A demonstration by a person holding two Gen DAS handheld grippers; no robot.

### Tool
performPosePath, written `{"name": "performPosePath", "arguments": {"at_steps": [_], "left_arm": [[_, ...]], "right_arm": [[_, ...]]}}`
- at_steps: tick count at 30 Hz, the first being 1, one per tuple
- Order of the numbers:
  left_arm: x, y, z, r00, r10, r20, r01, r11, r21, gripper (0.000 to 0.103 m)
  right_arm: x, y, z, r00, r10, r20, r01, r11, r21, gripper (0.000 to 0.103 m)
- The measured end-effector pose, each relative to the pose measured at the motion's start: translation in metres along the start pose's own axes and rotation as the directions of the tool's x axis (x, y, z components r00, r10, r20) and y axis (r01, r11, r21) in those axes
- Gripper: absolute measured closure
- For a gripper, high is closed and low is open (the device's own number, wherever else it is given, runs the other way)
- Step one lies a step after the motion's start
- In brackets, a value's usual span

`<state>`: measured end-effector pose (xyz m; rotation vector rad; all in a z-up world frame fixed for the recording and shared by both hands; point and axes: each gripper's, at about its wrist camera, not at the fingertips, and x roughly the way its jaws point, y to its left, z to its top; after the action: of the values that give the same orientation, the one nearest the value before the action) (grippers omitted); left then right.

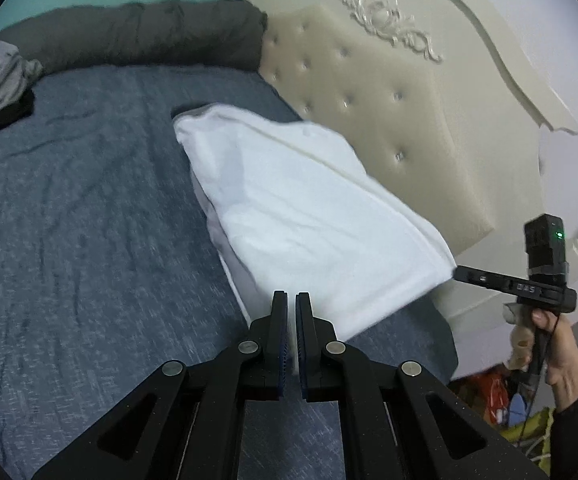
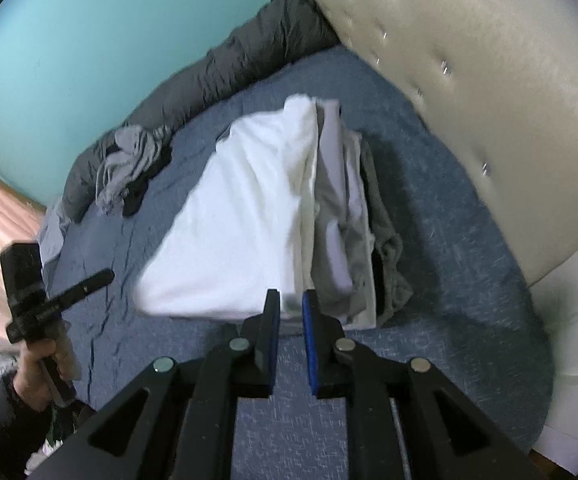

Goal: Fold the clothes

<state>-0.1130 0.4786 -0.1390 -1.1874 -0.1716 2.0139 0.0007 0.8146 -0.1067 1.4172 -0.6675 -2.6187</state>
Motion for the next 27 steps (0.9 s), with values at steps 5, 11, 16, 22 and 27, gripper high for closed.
{"name": "performPosePath", "arguments": {"at_steps": [5,11,16,22,27], "left_arm": [[0.002,-0.002,0.005,1.000,-0.012,-0.008,0.012,1.000,0.011,0.098],[0.031,-0.005,-0.002,0.997,-0.023,-0.077,0.026,0.999,0.032,0.098],[0.048,0.006,-0.014,0.989,-0.029,-0.143,0.033,0.999,0.027,0.098],[0.040,0.020,0.002,0.994,-0.041,-0.101,0.041,0.999,-0.002,0.091],[0.047,0.029,0.017,0.995,-0.027,-0.091,0.028,1.000,0.006,0.089]], "right_arm": [[-0.002,0.018,0.013,0.998,0.027,0.065,-0.025,0.999,-0.036,0.091],[0.044,0.022,0.013,1.000,-0.002,-0.028,0.001,0.999,-0.033,0.091],[0.045,0.013,0.014,0.999,0.016,-0.039,-0.016,1.000,-0.018,0.091],[0.028,0.026,0.064,0.998,-0.010,0.054,0.011,1.000,-0.021,0.067],[0.053,0.053,0.124,0.996,-0.088,0.031,0.091,0.992,-0.090,0.067]]}}
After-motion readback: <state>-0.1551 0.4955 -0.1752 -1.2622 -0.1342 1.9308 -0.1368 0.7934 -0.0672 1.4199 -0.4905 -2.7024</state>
